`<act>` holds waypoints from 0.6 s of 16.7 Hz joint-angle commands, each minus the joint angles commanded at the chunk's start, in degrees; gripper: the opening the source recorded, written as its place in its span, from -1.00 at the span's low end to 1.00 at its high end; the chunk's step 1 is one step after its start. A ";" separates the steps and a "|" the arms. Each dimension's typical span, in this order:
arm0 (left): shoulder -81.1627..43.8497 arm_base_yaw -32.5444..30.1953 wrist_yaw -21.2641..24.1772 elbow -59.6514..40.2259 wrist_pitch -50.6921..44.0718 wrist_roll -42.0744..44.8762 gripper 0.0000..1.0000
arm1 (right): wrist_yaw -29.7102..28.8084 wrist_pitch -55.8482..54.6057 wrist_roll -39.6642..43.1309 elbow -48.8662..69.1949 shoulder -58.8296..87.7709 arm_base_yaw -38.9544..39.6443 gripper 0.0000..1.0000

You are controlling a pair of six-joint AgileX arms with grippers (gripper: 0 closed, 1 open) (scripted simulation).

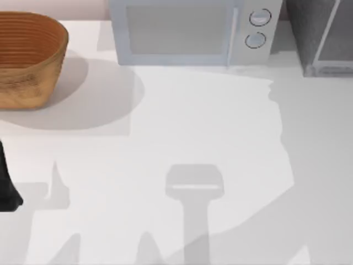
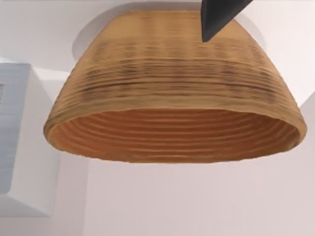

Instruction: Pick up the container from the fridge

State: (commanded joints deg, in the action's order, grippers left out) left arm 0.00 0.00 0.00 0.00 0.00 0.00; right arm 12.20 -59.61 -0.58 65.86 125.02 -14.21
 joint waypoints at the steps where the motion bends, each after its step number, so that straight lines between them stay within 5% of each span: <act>1: 0.00 0.00 0.00 0.00 0.00 0.00 1.00 | -0.28 0.99 0.01 2.07 1.12 0.27 1.00; 7: 0.00 0.00 0.00 0.00 0.00 0.00 1.00 | -0.72 2.53 0.03 4.63 2.54 0.69 1.00; 10: 0.00 0.00 0.00 0.00 0.00 0.00 1.00 | -0.72 2.53 0.03 4.63 2.54 0.69 0.55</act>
State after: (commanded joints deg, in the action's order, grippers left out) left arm 0.00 0.00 0.00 0.00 0.00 0.00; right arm 11.48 -57.08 -0.55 70.49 127.56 -13.53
